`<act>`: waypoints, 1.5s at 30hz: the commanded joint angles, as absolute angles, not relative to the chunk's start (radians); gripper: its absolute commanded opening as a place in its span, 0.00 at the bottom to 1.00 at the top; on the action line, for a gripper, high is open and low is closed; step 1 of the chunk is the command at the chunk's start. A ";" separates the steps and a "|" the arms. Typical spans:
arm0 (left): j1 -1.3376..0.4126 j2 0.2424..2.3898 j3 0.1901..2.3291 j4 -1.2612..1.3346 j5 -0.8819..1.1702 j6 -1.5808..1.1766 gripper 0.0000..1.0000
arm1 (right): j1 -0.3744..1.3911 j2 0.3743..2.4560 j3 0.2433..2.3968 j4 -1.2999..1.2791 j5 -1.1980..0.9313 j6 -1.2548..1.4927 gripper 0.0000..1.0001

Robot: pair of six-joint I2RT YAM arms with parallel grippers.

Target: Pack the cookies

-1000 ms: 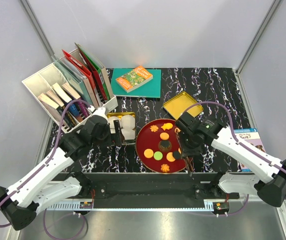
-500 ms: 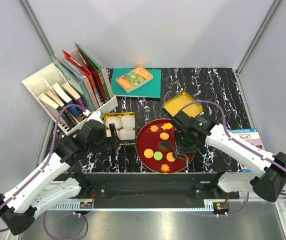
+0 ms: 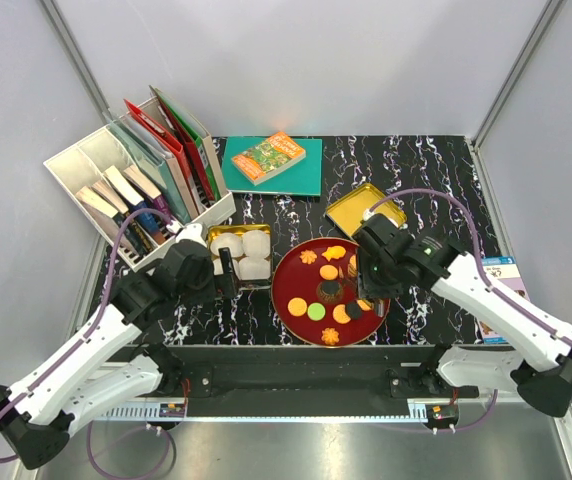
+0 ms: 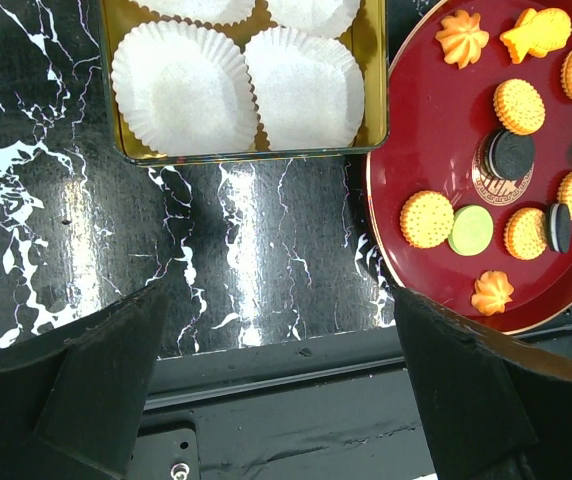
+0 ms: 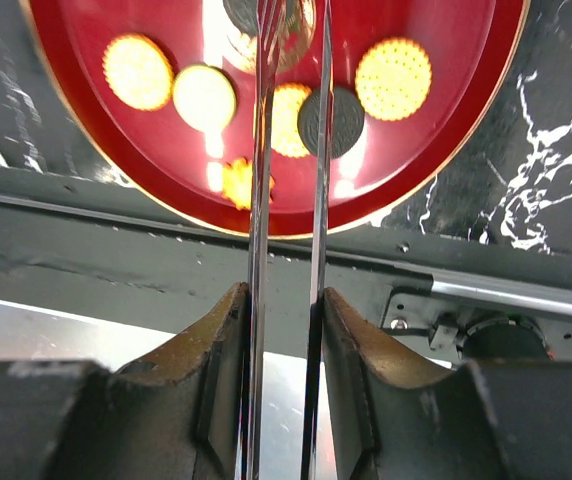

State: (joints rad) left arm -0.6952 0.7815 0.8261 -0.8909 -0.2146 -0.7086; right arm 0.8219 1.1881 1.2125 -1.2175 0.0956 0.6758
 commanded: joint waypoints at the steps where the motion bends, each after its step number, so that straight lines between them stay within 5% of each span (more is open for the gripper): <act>1: -0.695 0.793 0.835 -0.864 -0.232 -0.719 0.99 | 0.833 1.115 1.224 -1.169 0.164 0.695 0.39; 20: -0.695 0.752 0.819 -0.888 -0.218 -0.756 0.99 | 0.834 1.147 1.111 -0.942 0.126 0.680 0.49; 45: -0.696 0.746 0.808 -0.897 -0.215 -0.758 0.99 | 0.834 1.227 1.040 -0.881 0.104 0.686 0.47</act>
